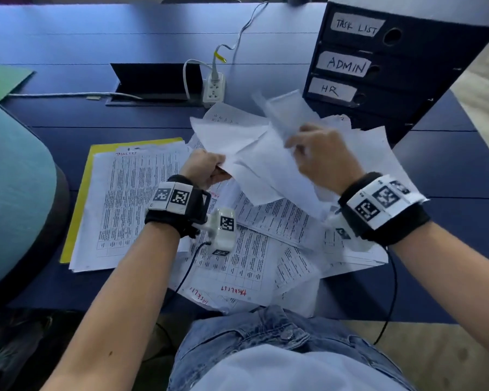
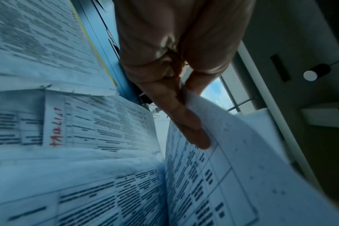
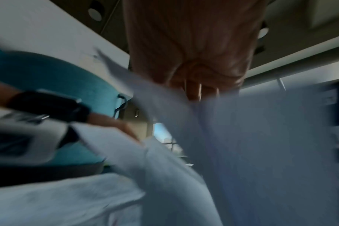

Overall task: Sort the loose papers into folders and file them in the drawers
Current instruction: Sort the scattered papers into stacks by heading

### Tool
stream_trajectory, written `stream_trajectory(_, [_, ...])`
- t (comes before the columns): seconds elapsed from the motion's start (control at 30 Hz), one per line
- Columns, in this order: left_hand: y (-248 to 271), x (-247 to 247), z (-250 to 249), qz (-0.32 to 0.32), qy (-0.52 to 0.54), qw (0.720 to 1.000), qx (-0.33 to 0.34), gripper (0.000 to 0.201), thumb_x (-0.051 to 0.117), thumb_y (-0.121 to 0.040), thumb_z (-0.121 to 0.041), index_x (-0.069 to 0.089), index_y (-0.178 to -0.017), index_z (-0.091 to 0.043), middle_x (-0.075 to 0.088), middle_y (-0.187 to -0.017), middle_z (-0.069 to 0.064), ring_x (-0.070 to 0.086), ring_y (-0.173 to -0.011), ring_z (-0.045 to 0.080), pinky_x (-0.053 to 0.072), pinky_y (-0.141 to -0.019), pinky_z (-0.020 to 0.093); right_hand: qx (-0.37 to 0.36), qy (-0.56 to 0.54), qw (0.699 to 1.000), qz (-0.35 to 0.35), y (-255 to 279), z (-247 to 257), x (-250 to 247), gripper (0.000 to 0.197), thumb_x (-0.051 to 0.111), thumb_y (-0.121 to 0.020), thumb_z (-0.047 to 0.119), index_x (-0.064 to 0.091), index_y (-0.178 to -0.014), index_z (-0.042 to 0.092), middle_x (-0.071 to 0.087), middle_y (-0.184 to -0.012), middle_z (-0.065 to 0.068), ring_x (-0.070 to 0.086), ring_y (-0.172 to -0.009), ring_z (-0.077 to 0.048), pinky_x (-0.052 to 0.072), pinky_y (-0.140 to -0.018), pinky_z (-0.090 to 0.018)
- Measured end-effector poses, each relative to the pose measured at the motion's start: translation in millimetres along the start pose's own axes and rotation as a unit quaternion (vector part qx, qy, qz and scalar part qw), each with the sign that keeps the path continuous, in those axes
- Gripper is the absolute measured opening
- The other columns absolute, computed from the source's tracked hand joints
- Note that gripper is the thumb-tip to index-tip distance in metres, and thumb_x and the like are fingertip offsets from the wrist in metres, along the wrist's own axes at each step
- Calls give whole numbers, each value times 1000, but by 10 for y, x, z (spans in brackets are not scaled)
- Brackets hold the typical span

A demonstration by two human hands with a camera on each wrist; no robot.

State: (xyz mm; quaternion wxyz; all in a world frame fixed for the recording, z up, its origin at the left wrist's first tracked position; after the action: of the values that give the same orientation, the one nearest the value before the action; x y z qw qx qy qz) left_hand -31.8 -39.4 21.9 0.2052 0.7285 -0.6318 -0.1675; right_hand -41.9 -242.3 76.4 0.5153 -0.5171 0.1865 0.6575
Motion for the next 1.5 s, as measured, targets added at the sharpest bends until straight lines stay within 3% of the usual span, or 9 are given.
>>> stream_trajectory(0.17, [-18, -79, -106, -17, 8, 1000, 14, 18, 40, -95, 2, 51, -80, -3, 60, -81, 8, 64, -52, 8, 54, -47, 20, 19, 190, 946, 261, 305, -2, 629, 52, 62, -85, 32, 48, -127, 6, 48, -123, -7, 50, -106, -25, 40, -97, -40])
stream_trajectory(0.43, [45, -152, -62, -51, 5, 998, 27, 38, 39, -93, 8, 38, -131, 2, 52, -130, 17, 59, -88, 20, 55, -67, 28, 131, 27, 989, 57, 39, -343, 199, 40, 39, -88, -6, 45, -127, 2, 56, -80, -25, 57, -72, -36, 42, -66, -37])
stream_trajectory(0.57, [101, -31, -138, -44, 1, 989, 139, 87, 45, -81, 16, 6, -142, -33, 27, -140, 11, 55, -82, 20, 58, -60, 29, 38, -99, 993, -52, -193, -80, -216, 56, 38, -79, -15, 43, -130, 9, 48, -67, -6, 36, -45, -8, 33, -47, -10])
stream_trajectory(0.7, [153, 157, -278, -2, -8, 982, 187, 50, 46, -73, 7, 40, -114, -21, 49, -99, 13, 55, -71, 20, 56, -63, 29, -5, -141, 990, -19, -211, 254, -139, 25, 55, -81, 1, 69, -102, 2, 65, -93, -9, 49, -64, -1, 39, -65, -2])
stream_trajectory(0.8, [195, 168, -427, -42, 47, 983, 175, 32, 37, -88, 9, 42, -117, -1, 54, -100, 18, 60, -64, 11, 53, -57, 17, -20, -119, 986, 116, -119, 380, 44, 59, 69, -78, 37, 56, -126, 6, 57, -122, -6, 54, -100, -13, 44, -85, -21])
stream_trajectory(0.9, [261, 163, -530, -5, 101, 978, 183, 36, 36, -93, 6, 36, -129, 6, 58, -90, 8, 64, -68, 14, 55, -62, 17, -25, -92, 995, 26, -173, 361, 48, 39, 61, -84, 6, 59, -123, 2, 63, -106, -12, 58, -90, -23, 40, -76, -17])
stream_trajectory(1.13, [228, -493, -638, -41, -20, 952, 303, 133, 87, -47, -39, -1, -147, -29, 24, -147, 14, 40, -130, 19, 42, -103, 39, -13, -258, 966, 29, -460, 204, -682, 11, 63, -81, 8, 63, -83, 20, 62, -73, 19, 54, -71, 4, 41, -70, -15])
stream_trajectory(1.3, [355, -458, -873, 55, -111, 944, 307, 26, 75, -71, -14, 65, -93, -24, 72, -81, -19, 66, -83, -6, 50, -73, 11, 44, -350, 935, -24, -646, 104, -885, 30, 69, -77, 23, 52, -96, 39, 51, -106, 19, 47, -113, -9, 38, -100, -28])
stream_trajectory(1.5, [217, -476, -829, 15, -20, 952, 306, 19, 65, -81, -1, 62, -99, -8, 72, -75, -12, 67, -76, 3, 53, -75, 21, 180, -441, 873, -108, -626, -214, -607, 37, 70, -76, 37, 51, -104, 23, 60, -104, 9, 60, -94, -5, 47, -81, -26])
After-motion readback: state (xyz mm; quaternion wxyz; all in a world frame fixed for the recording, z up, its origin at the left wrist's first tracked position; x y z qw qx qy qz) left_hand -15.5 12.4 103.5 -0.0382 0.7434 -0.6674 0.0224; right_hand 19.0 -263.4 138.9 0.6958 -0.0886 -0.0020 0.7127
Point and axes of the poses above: each hand's wrist, its own y-axis away from the middle knuckle, its own x-axis out of the palm, z = x × y, the point moved 3 cm from there along -y, towards the middle knuckle
